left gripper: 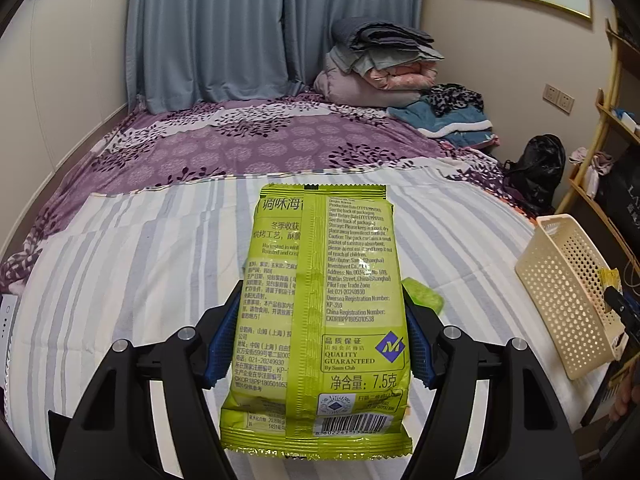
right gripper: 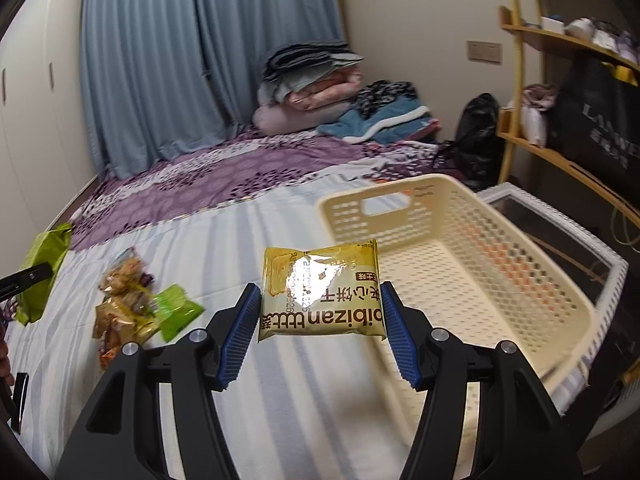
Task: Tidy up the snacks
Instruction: 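Carry the yellow packet into the cream basket and open the right gripper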
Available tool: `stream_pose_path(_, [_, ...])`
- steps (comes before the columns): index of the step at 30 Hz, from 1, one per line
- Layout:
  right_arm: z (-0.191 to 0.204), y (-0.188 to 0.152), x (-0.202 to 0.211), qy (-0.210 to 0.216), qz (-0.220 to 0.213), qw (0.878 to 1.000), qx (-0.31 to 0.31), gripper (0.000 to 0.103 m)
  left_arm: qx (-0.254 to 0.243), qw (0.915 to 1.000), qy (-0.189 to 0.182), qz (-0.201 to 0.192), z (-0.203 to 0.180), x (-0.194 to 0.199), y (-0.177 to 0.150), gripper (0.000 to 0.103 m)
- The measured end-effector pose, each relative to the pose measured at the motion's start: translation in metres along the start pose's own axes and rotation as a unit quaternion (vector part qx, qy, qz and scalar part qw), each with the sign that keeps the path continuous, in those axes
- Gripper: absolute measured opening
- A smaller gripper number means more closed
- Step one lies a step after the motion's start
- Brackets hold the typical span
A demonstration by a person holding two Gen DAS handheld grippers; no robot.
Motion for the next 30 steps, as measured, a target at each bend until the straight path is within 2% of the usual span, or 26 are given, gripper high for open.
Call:
stream_pose_path(11, [-0.073,-0.017,0.024,-0.057,-0.012,0.997,-0.053,0.064,-0.041,0.9984,-0.035,-0.018,-0.055,0.029,0.006,0.071])
stream_pose_path(16, [-0.089,-0.024,0.030,-0.067,-0.015,0.996,-0.066,0.073,-0.063,0.9964,-0.050,-0.026,-0.080,0.041,0.008,0.071])
stream_pose_path(26, [-0.110,-0.027,0.053,-0.078,-0.043,0.992,-0.089,0.073,-0.100,0.9911,-0.079,-0.037,-0.126,0.058,0.011,0.071])
stream_pose_path(30, [-0.117,-0.029,0.063,-0.085,-0.056,0.990,-0.097,0.073,-0.122,0.9866,-0.102,-0.039,-0.158,0.063,0.013,0.071])
Point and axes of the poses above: each gripper's, at about its wrist camera, not at the fingertips, and x roughly against the way its jaws point, z to its left, y to its top, the point moved 8 cm from there along -x, roughly the way its jaws point, and after that the axes turned 14 degrees about y, right-handed, at the moved point
